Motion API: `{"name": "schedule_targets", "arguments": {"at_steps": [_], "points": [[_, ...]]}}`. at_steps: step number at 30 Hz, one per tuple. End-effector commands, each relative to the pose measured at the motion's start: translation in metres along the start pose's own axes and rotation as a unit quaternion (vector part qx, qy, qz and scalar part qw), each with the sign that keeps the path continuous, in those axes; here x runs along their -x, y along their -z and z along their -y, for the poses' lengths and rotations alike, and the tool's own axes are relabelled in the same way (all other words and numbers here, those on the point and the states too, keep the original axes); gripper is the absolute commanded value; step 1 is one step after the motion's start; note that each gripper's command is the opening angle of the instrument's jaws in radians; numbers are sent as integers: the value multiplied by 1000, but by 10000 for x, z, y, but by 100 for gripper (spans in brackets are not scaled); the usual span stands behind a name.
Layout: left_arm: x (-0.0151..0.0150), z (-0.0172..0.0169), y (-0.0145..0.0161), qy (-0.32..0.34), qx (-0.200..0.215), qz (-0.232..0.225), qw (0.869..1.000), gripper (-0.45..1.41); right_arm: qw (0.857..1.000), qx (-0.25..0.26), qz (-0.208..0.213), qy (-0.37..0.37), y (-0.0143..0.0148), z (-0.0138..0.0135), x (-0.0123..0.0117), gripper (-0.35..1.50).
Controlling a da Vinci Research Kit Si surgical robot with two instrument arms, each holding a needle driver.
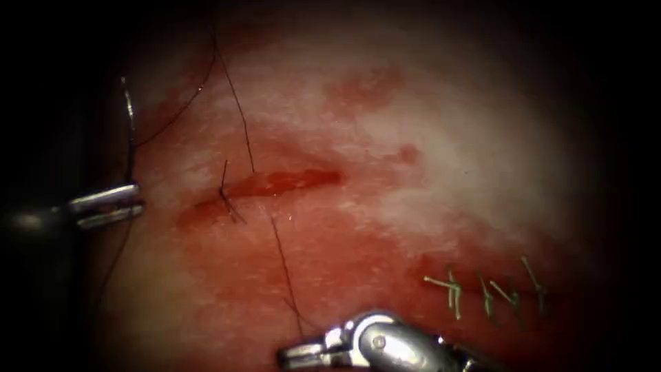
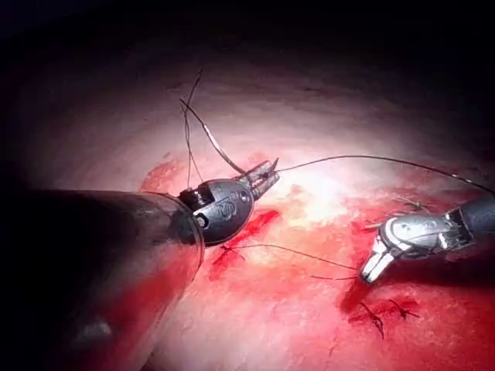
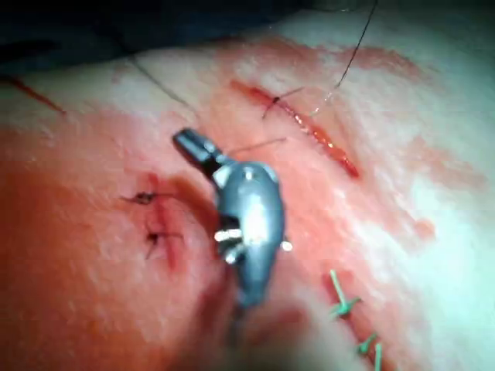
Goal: Wound Closure
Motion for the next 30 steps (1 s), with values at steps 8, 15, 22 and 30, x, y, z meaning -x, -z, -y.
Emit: {"name": "schedule_targets", "arguments": {"at_steps": [8, 15, 22, 30], "points": [[5, 0, -8, 0, 0, 0, 1000, -45, 995, 93, -28, 33, 5, -76, 21, 106], [7, 0, -9, 2, 0, 1, 1000, -45, 992, 119, -16, 34, 1, -125, 66, 111], [8, 0, -9, 2, -1, 1, 1000, -45, 991, 129, -9, 41, -8, -141, 95, 105], [8, 0, -10, 5, -1, 1, 1000, -45, 989, 137, -4, 47, -22, -150, 107, 94]]}}
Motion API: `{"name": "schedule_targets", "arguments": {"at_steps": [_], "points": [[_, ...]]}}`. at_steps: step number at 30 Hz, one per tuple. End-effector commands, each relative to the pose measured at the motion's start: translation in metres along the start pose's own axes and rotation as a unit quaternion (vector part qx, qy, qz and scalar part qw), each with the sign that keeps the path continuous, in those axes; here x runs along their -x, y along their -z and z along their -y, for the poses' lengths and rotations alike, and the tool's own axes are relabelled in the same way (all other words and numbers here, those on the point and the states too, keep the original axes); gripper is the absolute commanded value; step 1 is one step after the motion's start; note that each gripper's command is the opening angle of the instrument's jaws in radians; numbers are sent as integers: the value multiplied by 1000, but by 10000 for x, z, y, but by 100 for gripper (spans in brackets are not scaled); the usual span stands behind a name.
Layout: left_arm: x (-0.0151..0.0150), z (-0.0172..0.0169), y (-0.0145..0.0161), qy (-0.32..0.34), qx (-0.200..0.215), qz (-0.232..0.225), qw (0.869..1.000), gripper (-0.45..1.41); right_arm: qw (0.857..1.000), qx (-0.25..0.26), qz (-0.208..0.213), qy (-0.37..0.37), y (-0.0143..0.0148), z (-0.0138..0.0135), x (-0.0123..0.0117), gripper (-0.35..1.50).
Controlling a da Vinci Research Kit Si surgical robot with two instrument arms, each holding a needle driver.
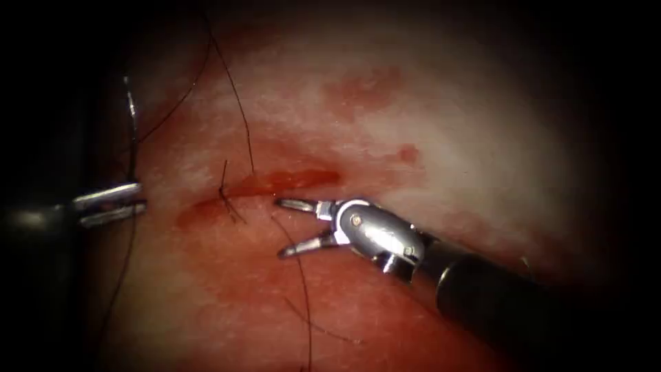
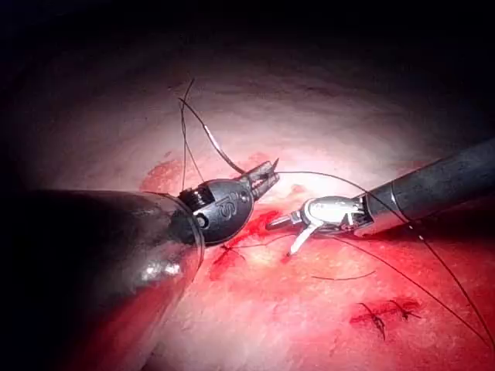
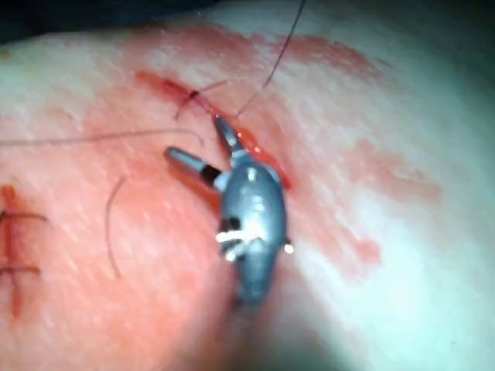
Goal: Wound Closure
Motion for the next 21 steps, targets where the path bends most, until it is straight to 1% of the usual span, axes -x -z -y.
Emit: {"name": "schedule_targets", "arguments": {"at_steps": [1, 3, 4, 6, 7, 12, 13, 17, 21], "points": [[4, 0, -7, 0, 0, -1, 1000, -45, 1000, -2, 1, 1, -12, -4, 3, 91], [4, 0, -6, 0, 0, 0, 1000, -45, 1000, -1, 2, -2, -15, -5, 3, 71], [3, 0, -6, 0, 0, 0, 1000, -45, 1000, -6, 2, -8, -16, -5, 2, 47], [3, 0, -6, 0, 0, 0, 1000, -45, 1000, -19, 2, -10, -16, -4, 2, -21], [4, 0, -6, 0, 0, 0, 1000, -45, 1000, -22, 6, -10, -16, -4, 3, -35], [4, 0, -6, -1, -2, 4, 1000, -45, 998, -45, 29, -28, -8, 1, 1, -35], [4, 0, -5, -1, -2, 4, 1000, -45, 998, -52, 34, -30, -2, 6, -2, -35], [4, 0, -6, -1, -2, 5, 1000, -45, 997, -63, 30, -35, 12, 24, -15, -35], [5, 0, -6, -1, -3, 6, 1000, -45, 996, -72, 27, -34, 22, 48, -34, -35]]}}
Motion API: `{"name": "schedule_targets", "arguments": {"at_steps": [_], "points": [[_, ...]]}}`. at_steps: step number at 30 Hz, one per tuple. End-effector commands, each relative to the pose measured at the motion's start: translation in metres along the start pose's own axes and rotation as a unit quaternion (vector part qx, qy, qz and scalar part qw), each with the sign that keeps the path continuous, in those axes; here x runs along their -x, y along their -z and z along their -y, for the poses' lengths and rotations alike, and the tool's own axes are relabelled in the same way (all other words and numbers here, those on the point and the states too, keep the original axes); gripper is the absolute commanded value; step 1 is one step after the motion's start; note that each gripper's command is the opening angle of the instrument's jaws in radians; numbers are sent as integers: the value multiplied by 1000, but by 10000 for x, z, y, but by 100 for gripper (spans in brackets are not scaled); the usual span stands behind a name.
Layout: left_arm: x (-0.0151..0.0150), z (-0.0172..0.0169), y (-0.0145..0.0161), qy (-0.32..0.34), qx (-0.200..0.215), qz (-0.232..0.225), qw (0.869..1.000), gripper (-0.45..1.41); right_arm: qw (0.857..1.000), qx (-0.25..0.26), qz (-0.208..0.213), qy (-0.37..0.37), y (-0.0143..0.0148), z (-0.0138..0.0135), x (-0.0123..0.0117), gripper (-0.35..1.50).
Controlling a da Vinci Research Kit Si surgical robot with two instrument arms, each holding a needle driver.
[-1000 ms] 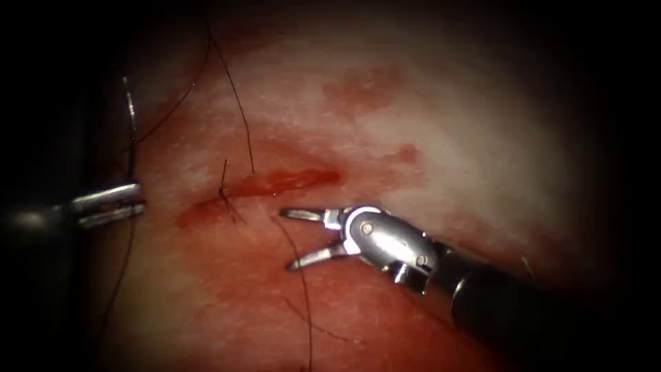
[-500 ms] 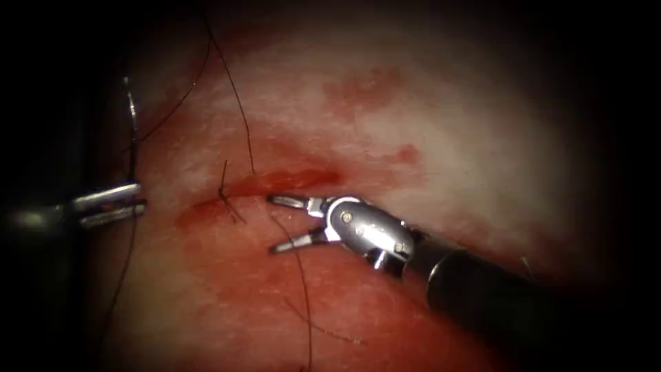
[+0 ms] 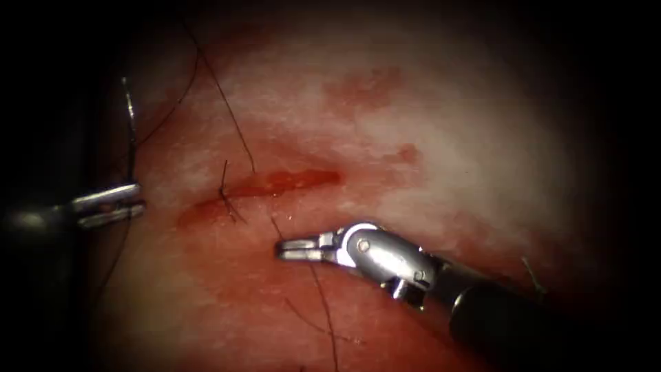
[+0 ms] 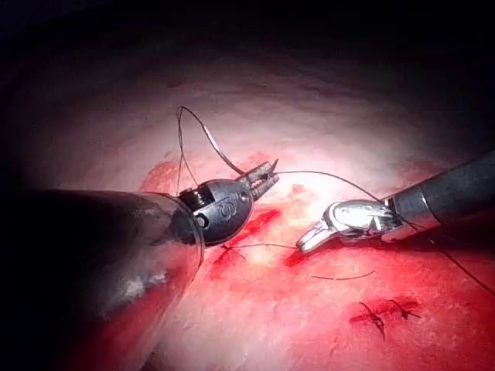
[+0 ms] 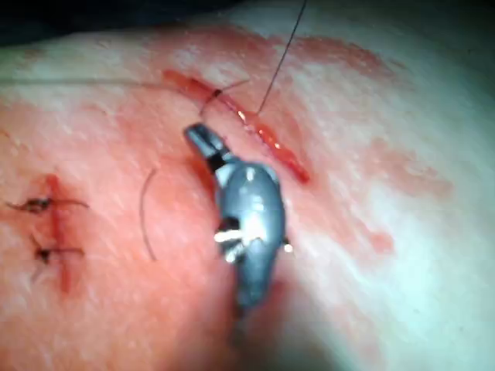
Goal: Wound Closure
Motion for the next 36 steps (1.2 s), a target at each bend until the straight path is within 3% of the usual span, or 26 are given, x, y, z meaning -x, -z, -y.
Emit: {"name": "schedule_targets", "arguments": {"at_steps": [1, 12, 36], "points": [[5, 0, -8, 0, 0, 0, 1000, -45, 1000, -5, -3, 1, -7, 11, -5, -35], [5, 0, -7, -1, 0, 1, 1000, -45, 999, -35, 1, 10, -4, 73, -43, -35], [5, 0, -7, -1, -1, 2, 1000, -45, 998, -62, -3, 9, 1, 114, -70, -35]]}}
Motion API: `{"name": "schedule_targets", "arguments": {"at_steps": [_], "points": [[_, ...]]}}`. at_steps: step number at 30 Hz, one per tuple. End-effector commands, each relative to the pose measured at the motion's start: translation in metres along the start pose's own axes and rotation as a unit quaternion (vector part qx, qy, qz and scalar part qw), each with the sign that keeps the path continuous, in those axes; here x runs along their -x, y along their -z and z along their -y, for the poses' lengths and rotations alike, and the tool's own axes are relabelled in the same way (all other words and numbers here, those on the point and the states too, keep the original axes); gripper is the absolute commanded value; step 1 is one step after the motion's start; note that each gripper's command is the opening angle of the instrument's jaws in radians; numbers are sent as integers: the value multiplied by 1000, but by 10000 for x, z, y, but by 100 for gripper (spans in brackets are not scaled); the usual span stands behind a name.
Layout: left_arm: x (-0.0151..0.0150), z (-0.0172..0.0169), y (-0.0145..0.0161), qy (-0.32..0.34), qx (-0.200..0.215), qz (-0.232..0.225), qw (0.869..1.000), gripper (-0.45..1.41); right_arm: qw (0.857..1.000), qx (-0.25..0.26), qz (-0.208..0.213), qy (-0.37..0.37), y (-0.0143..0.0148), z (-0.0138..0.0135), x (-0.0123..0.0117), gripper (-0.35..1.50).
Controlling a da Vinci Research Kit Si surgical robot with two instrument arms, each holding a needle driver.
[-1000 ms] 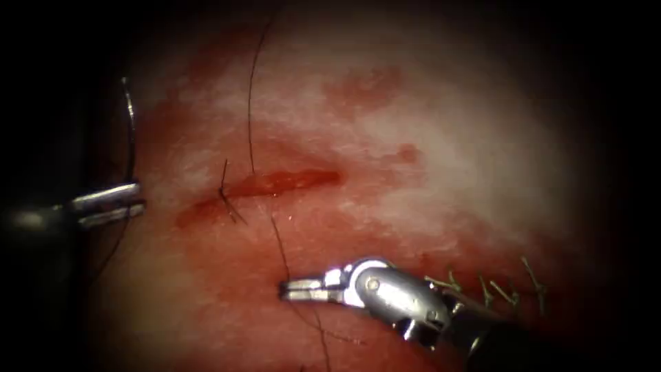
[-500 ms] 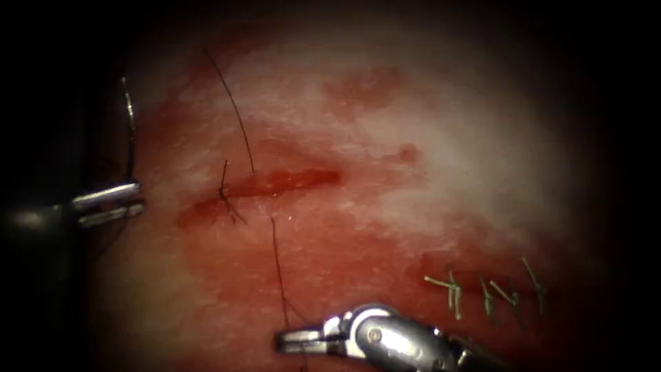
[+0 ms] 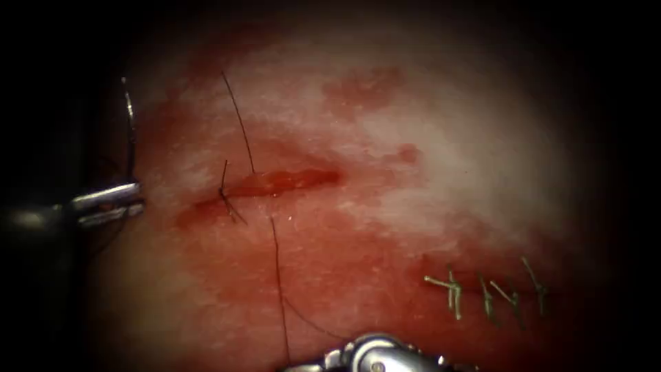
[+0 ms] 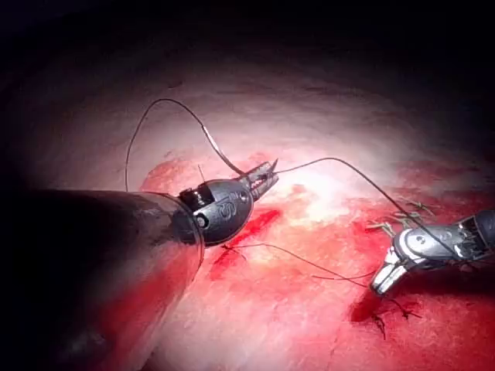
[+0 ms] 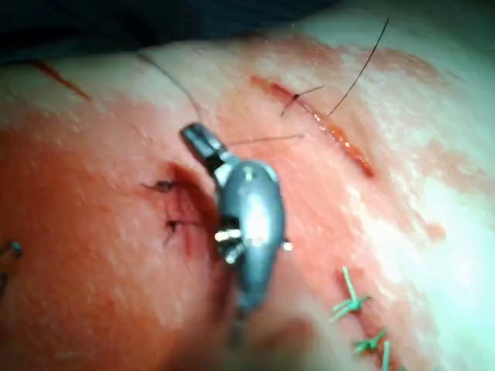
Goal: Wound Closure
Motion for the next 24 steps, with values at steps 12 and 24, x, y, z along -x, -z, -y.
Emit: {"name": "schedule_targets", "arguments": {"at_steps": [12, 24], "points": [[6, 0, -8, 3, 0, -1, 1000, -45, 992, 127, 15, 9, 40, -78, 1, 118], [9, 0, -11, 5, -1, 0, 1000, -45, 976, 192, 102, 18, 85, -200, 20, 114]]}}
